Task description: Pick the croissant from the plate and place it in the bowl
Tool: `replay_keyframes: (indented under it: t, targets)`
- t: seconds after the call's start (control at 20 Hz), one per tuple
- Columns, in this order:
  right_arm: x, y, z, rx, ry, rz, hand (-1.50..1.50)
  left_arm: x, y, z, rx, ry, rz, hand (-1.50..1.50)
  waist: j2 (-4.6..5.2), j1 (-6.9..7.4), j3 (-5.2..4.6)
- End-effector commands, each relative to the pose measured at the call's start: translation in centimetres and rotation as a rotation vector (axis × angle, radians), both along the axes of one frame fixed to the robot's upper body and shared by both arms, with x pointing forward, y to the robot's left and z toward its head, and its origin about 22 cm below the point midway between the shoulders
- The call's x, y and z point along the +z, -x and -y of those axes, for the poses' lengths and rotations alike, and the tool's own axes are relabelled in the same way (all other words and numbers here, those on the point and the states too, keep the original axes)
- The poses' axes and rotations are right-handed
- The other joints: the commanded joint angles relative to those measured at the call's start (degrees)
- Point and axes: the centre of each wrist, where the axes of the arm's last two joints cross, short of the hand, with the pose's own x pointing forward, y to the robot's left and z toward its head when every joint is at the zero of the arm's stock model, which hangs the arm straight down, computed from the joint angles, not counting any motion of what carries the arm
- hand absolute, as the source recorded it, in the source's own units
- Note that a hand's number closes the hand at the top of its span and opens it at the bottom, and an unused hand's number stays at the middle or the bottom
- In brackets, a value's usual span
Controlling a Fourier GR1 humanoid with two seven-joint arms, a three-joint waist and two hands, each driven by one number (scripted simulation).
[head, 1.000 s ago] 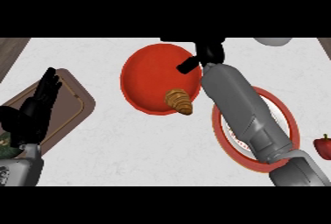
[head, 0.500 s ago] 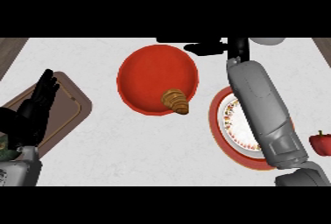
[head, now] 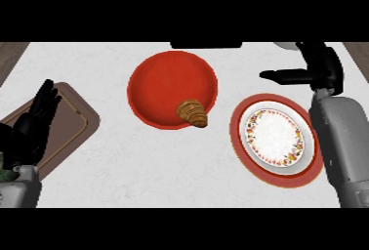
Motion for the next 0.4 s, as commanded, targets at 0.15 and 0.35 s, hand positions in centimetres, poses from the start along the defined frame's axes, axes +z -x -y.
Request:
replay_keyframes:
  t: [0.15, 0.35]
  targets:
    - [-0.9, 5.2, 5.6, 0.098, -0.085, 0.046, -1.5, -0.4, -0.1, 0.0, -0.008, -0.007, -0.004, 0.0, 0.05, -0.03, -0.02]
    - [0.8, 6.6, 7.9, 0.102, -0.122, 0.108, -1.5, 1.3, -1.0, -1.4, -0.008, 0.004, -0.018, 0.0, 0.12, 0.16, -0.02]
